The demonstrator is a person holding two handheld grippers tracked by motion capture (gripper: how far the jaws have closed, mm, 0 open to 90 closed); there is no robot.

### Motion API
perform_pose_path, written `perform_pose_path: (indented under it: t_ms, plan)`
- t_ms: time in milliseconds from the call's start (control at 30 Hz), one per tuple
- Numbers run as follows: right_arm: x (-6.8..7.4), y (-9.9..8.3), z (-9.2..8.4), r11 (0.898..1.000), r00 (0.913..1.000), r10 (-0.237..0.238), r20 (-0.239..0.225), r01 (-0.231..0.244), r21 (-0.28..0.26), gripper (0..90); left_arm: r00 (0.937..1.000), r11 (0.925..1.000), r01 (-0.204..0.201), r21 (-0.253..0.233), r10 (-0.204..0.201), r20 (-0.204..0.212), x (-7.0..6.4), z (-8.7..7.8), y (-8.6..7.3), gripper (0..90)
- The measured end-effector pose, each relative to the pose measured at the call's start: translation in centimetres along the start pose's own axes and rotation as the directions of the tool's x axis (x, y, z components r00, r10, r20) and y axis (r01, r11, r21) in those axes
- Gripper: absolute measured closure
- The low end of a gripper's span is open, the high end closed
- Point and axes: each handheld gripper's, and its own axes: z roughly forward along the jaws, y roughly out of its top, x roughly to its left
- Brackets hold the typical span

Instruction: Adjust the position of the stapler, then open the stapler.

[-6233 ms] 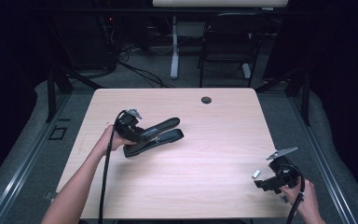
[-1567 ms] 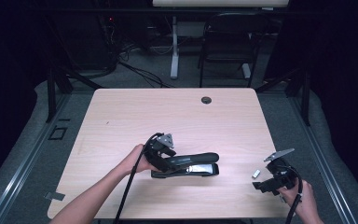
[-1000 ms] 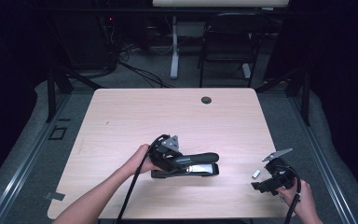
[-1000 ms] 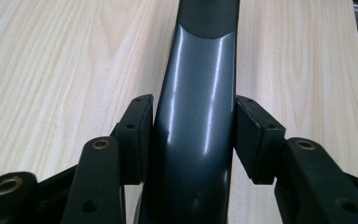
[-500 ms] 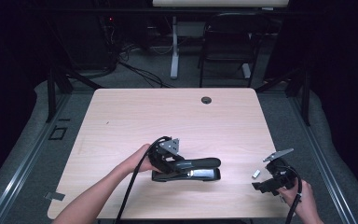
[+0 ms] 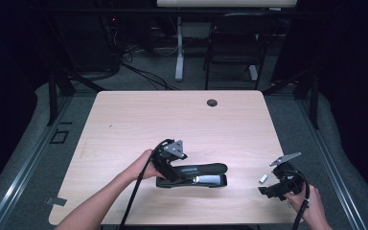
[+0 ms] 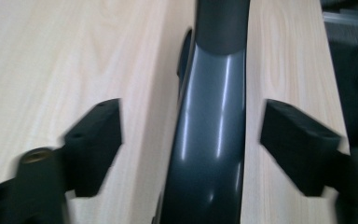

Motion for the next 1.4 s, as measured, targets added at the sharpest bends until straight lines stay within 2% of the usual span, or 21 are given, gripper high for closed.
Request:
perform_pose_path:
  t_ms: [100, 167, 200, 333, 400, 433, 467, 500, 533, 600, 633, 667, 733, 933, 1033, 1100, 1233, 1267, 1300, 1400]
  plan:
    - [0.1, 0.1, 0.0, 1.0, 1.0, -0.007, 0.002, 0.007, 0.006, 8.2, 0.9973, 0.9966, 0.065, -0.051, -0.067, -0.03, 0.2, -0.9, -0.4, 12.8]
    - [0.1, 0.1, 0.0, 1.0, 0.9999, 0.01, -0.009, -0.01, -0.002, 7.7, 0.9913, 0.9929, 0.101, -0.063, -0.106, -0.079, -0.1, -1.3, -0.6, 2.6]
    - [0.0, 0.0, 0.0, 1.0, 0.9998, 0.018, -0.006, -0.018, -0.003, 7.4, 0.9886, 0.9909, 0.117, -0.066, -0.123, -0.087, -0.2, -1.6, -0.7, 0.3]
    - [-0.2, -0.2, -0.4, 0.998, 0.9989, 0.046, -0.009, -0.046, -0.033, 6.2, 0.9746, 0.9815, 0.159, -0.107, -0.174, -0.141, -1.3, -2.5, -0.7, 0.0]
    - [-0.1, -0.2, -0.7, 0.997, 0.9985, 0.049, 0.025, -0.048, -0.06, 6.0, 0.964, 0.9785, 0.169, -0.118, -0.189, -0.187, -1.9, -3.0, -0.6, 0.0]
    - [0.1, -0.1, -0.9, 0.996, 0.9977, 0.055, 0.039, -0.051, -0.08, 5.9, 0.9564, 0.9752, 0.178, -0.131, -0.203, -0.21, -2.2, -3.3, -0.5, 0.0]
    - [0.3, 0.0, -1.0, 0.994, 0.9975, 0.059, 0.039, -0.055, -0.095, 5.3, 0.9512, 0.9723, 0.188, -0.139, -0.216, -0.221, -2.4, -3.5, -0.5, 0.0]
    - [0.4, 0.0, -1.0, 0.993, 0.9975, 0.062, 0.035, -0.058, -0.099, 4.8, 0.9406, 0.9688, 0.202, -0.143, -0.233, -0.247, -2.7, -3.9, -0.5, 0.0]
    - [0.6, 0.1, -1.0, 0.993, 0.9977, 0.059, 0.034, -0.056, -0.1, 4.1, 0.934, 0.9663, 0.208, -0.151, -0.242, -0.262, -2.9, -4.0, -0.6, 0.0]
    - [1.0, 0.3, -0.9, 0.995, 0.9979, 0.047, 0.045, -0.043, -0.085, 3.0, 0.9213, 0.9587, 0.237, -0.157, -0.273, -0.277, -3.3, -4.3, -0.9, 0.0]
    - [1.1, 0.4, -0.7, 0.996, 0.9977, 0.046, 0.051, -0.041, -0.081, 2.7, 0.9189, 0.9554, 0.251, -0.156, -0.286, -0.272, -3.4, -4.5, -1.0, 0.0]
    - [1.2, 0.5, -0.6, 0.997, 0.9975, 0.044, 0.055, -0.04, -0.072, 2.7, 0.9093, 0.9508, 0.267, -0.157, -0.303, -0.286, -3.6, -4.4, -1.1, 0.0]
    - [1.2, 0.6, -0.5, 0.997, 0.9974, 0.036, 0.062, -0.032, -0.064, 2.8, 0.8977, 0.9449, 0.289, -0.154, -0.323, -0.299, -3.9, -4.4, -1.3, 0.0]
    - [0.4, 0.1, -0.3, 0.997, 0.9976, 0.049, 0.049, -0.046, -0.054, 5.0, 0.8751, 0.9297, 0.345, -0.128, -0.368, -0.314, -4.4, -3.7, -1.7, 0.0]
    - [0.2, 0.0, -0.3, 0.997, 0.9969, 0.056, 0.055, -0.053, -0.055, 5.1, 0.8646, 0.918, 0.364, -0.158, -0.396, -0.309, -4.7, -3.8, -1.6, 0.0]
    - [0.1, 0.0, -0.3, 0.997, 0.9969, 0.056, 0.055, -0.053, -0.055, 5.2, 0.8601, 0.9082, 0.377, -0.182, -0.416, -0.295, -4.9, -3.9, -1.5, 0.0]
    - [0.3, 0.1, -0.2, 0.998, 0.9979, 0.045, 0.046, -0.042, -0.056, 5.6, 0.8547, 0.902, 0.381, -0.204, -0.427, -0.295, -5.4, -3.7, -1.4, 0.0]
    - [0.4, 0.2, -0.2, 0.998, 0.9977, 0.037, 0.057, -0.035, -0.046, 5.7, 0.8552, 0.9005, 0.383, -0.207, -0.43, -0.29, -5.5, -3.6, -1.3, 0.0]
    - [0.5, 0.2, -0.1, 0.998, 0.998, 0.036, 0.052, -0.033, -0.049, 5.9, 0.8598, 0.9011, 0.383, -0.203, -0.428, -0.278, -5.6, -3.4, -1.2, 0.0]
    - [0.6, 0.1, 0.1, 0.999, 0.9983, 0.023, 0.054, -0.021, -0.043, 6.5, 0.8621, 0.9054, 0.369, -0.209, -0.418, -0.286, -6.3, -2.9, -0.9, 0.0]
